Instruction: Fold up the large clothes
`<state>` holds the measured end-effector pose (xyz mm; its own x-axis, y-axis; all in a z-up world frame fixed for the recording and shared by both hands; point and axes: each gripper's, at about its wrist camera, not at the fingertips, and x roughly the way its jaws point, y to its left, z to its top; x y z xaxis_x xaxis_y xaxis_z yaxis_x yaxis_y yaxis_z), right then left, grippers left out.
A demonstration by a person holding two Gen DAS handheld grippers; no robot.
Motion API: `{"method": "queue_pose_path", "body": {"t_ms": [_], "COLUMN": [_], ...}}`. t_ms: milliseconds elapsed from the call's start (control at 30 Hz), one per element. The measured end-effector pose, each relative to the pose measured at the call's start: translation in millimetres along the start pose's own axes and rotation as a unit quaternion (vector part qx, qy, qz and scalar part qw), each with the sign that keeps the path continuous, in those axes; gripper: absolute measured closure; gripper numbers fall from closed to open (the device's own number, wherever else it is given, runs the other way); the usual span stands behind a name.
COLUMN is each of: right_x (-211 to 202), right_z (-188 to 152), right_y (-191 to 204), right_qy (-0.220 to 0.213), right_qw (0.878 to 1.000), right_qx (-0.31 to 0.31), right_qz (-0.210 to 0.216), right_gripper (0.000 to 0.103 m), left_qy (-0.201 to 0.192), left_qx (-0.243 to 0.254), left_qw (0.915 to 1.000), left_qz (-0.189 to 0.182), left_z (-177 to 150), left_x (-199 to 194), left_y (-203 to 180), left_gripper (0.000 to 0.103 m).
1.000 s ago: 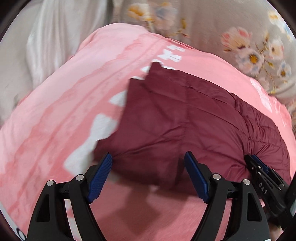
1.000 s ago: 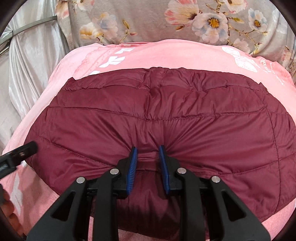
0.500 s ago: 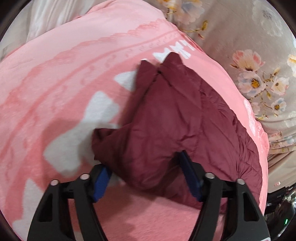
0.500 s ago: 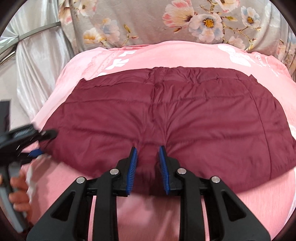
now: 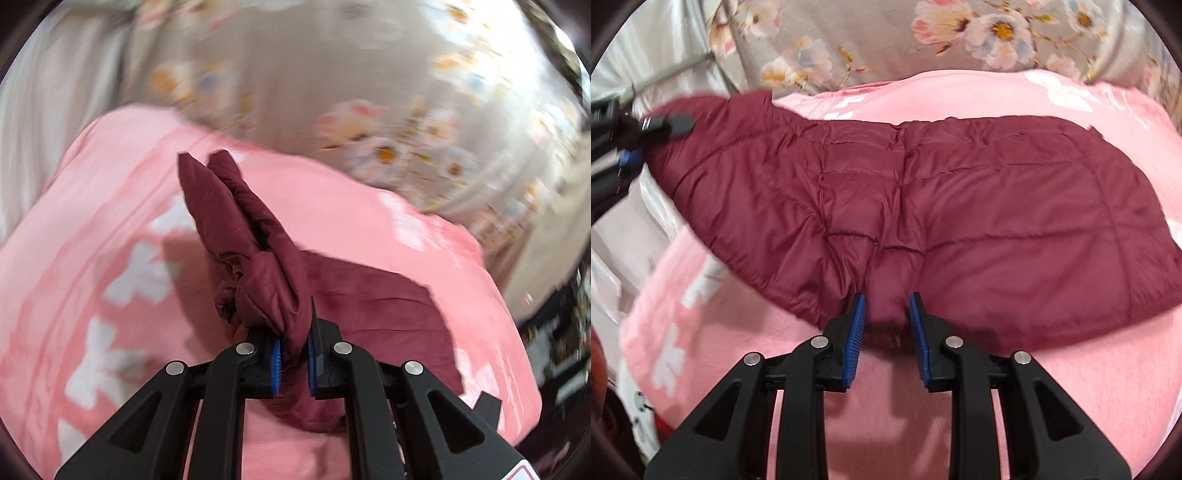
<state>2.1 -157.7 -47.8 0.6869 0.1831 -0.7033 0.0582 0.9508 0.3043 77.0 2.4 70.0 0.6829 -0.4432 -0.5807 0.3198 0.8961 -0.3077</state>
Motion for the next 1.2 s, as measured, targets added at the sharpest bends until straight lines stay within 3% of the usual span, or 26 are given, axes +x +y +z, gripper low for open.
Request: {"method": "queue_pose_path", "body": {"t_ms": [100,267,400,500,533,567,633,700,767,833,900,1000,1133,1200], "right_x": [-28.1,-76.0,-99.1,-110.5,-112.7,-115.8,-122.5,-128.4,-124.0,-117.5,-99.7,-78.4,-59.9,-55.1], "right_z": [-2.4,-5.8,-4.6,-0.4,2.4,5.7,18.2,29.4,46.1,53.9,60.8,57.5,44.2,45.5], "right_y": [-23.2,-77.8,-121.4,-147.5,-151.6,-155.2,-155.6,-152.4,-147.9,-139.0,-129.9,-121.2,-113.2,-111.8], "right_qy": [-0.01,-0.029,-0.042,-0.049,-0.052,-0.057,-0.075,-0.095,-0.108,-0.108,-0.083,-0.04,-0.012,-0.015], "right_qw": [1.0,0.993,0.984,0.98,0.98,0.98,0.98,0.982,0.984,0.986,0.99,0.992,0.991,0.993], "right_qx": [0.014,0.055,0.097,0.126,0.131,0.134,0.131,0.121,0.114,0.108,0.106,0.119,0.131,0.117], "right_qz": [-0.02,-0.098,-0.14,-0.145,-0.143,-0.138,-0.128,-0.111,-0.083,-0.061,-0.034,0.0,0.017,0.007], "right_gripper": [0.079,0.078,0.078,0.077,0.072,0.062,0.052,0.047,0.04,0.035,0.032,0.031,0.032,0.057], "left_qy": [0.013,0.065,0.165,0.214,0.212,0.208,0.197,0.174,0.145,0.117,0.105,0.111,0.104,0.103], "left_qx": [0.043,0.096,0.111,0.11,0.111,0.111,0.102,0.082,0.065,0.054,0.038,0.001,-0.014,-0.004], "left_qw": [0.9986,0.9916,0.9775,0.9681,0.9685,0.9688,0.9699,0.9753,0.9807,0.9885,0.9936,0.9922,0.9897,0.9891], "left_qz": [-0.028,-0.056,-0.071,-0.067,-0.07,-0.075,-0.099,-0.109,-0.113,-0.078,-0.017,0.057,0.097,0.105], "left_z": [2.5,-21.7,-69.0,-100.4,-104.5,-106.2,-105.6,-98.8,-90.6,-82.6,-75.9,-69.4,-66.9,-66.0], "left_x": [10.6,48.5,106.9,122.5,116.8,109.2,83.8,57.3,35.5,22.8,21.5,36.2,40.8,43.3], "left_y": [-48.0,-118.1,-155.6,-163.1,-162.5,-160.9,-150.4,-136.7,-119.0,-97.5,-76.2,-42.5,-21.5,-22.1], "left_gripper": [0.096,0.096,0.088,0.085,0.078,0.071,0.041,0.027,0.024,0.021,0.021,0.022,0.022,0.022]}}
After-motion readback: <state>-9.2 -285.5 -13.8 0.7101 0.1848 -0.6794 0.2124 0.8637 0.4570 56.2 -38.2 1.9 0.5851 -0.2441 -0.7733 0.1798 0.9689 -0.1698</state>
